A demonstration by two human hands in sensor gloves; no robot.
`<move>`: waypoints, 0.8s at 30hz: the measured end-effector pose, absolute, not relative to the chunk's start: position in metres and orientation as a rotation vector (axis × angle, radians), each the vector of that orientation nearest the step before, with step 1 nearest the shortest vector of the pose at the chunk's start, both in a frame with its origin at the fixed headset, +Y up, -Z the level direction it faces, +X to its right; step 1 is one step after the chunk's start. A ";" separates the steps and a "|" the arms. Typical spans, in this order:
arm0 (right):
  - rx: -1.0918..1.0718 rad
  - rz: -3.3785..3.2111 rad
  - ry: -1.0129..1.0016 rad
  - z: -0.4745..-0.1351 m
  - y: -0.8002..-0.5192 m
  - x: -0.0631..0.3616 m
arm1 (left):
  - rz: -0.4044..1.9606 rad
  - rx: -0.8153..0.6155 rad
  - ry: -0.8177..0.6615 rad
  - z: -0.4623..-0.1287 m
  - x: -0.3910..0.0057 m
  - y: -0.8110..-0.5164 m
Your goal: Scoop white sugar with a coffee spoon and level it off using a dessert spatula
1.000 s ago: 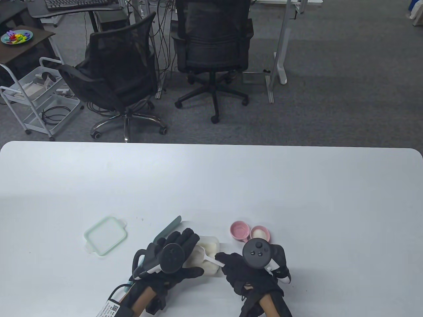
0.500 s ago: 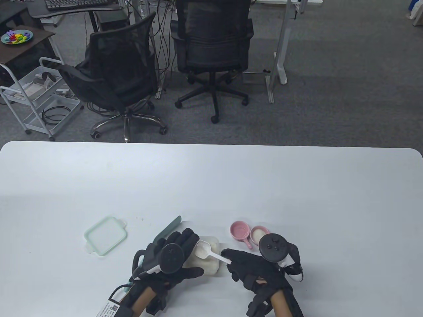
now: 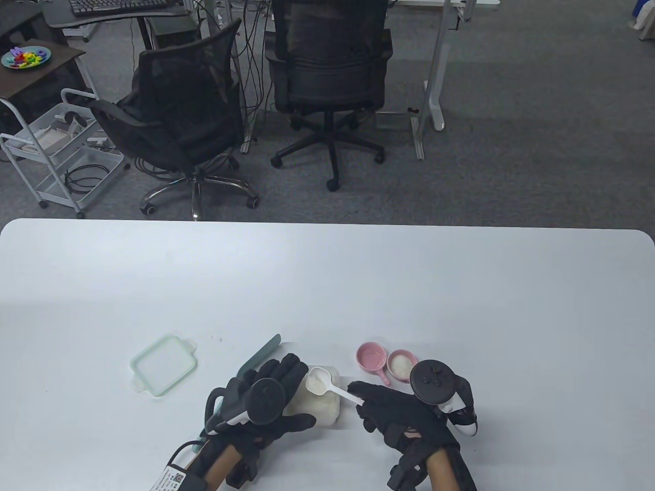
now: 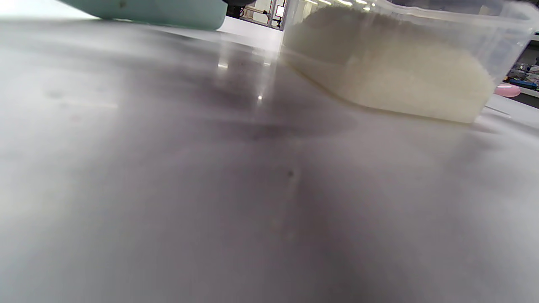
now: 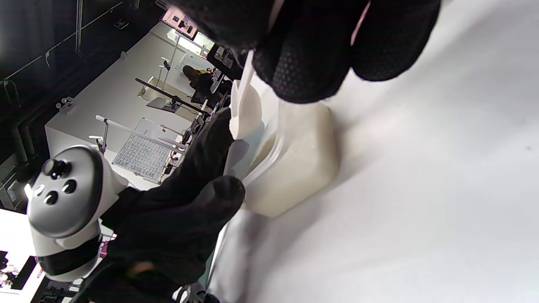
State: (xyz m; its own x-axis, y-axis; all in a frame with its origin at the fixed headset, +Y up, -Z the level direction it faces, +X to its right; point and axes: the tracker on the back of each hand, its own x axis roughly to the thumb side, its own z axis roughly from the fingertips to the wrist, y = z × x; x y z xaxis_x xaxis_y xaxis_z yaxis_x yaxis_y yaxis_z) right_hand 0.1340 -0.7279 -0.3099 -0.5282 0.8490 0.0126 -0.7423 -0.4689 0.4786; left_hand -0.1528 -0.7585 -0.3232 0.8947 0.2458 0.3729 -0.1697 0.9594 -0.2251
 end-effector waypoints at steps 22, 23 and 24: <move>0.311 2.063 0.508 -0.309 -0.725 0.135 | 0.258 -0.127 0.079 -0.341 -0.246 -0.724; 0.310 2.064 0.508 -0.309 -0.724 0.135 | 0.234 -0.139 0.100 -0.341 -0.247 -0.724; 0.310 2.065 0.509 -0.309 -0.724 0.135 | 0.195 -0.166 0.126 -0.342 -0.249 -0.725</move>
State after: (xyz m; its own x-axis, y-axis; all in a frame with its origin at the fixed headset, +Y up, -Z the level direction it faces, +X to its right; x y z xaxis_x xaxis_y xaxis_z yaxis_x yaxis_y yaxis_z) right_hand 0.1351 -0.7244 -0.3090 -0.5145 0.8573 0.0160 -0.7516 -0.4599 0.4729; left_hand -0.2489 -0.7253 -0.3419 0.9731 0.1824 -0.1404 -0.2031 0.9674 -0.1512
